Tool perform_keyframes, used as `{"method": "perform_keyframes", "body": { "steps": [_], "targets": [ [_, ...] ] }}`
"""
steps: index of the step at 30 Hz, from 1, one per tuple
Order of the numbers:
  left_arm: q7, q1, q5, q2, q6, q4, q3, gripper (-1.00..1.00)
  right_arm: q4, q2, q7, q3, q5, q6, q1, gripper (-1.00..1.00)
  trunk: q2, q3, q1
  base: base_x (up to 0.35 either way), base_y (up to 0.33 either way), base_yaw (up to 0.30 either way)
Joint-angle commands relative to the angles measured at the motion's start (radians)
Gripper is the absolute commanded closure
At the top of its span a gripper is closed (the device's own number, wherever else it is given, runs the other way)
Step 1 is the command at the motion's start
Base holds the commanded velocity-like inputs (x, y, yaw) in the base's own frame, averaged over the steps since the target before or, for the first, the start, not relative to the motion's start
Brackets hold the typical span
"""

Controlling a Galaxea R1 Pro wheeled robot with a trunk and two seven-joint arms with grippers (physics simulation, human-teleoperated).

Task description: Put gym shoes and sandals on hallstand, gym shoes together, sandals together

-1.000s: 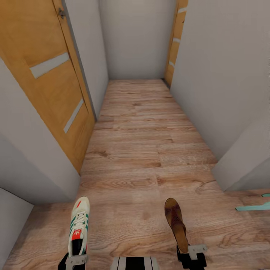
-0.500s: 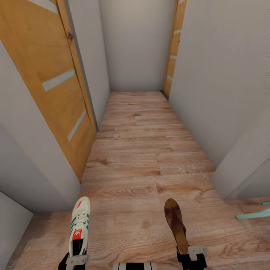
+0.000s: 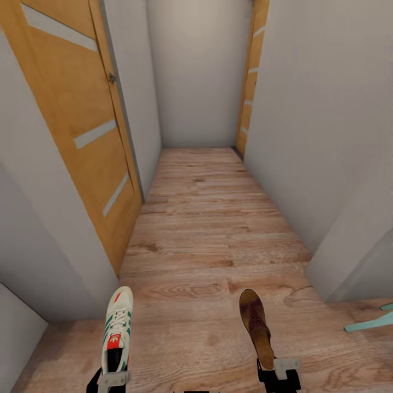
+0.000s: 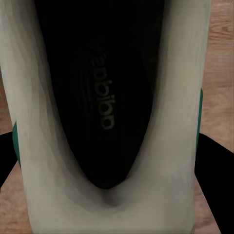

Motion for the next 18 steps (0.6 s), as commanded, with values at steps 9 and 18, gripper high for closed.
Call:
{"method": "perform_keyframes", "body": {
  "steps": [9,18],
  "targets": [
    [0.006,0.0,0.004,0.0,-0.002,0.001,-0.008,1.0,0.0,0.0,0.0,0.01,-0.014,-0.003,0.0,1.0,0.002,0.037,-0.004,0.0,0.0,0.0],
    [0.006,0.0,0.004,0.0,-0.003,0.001,-0.008,1.0,0.001,-0.001,0.0,0.009,-0.014,-0.003,0.0,1.0,0.043,0.08,-0.028,0.0,0.0,0.0]
  ]
}}
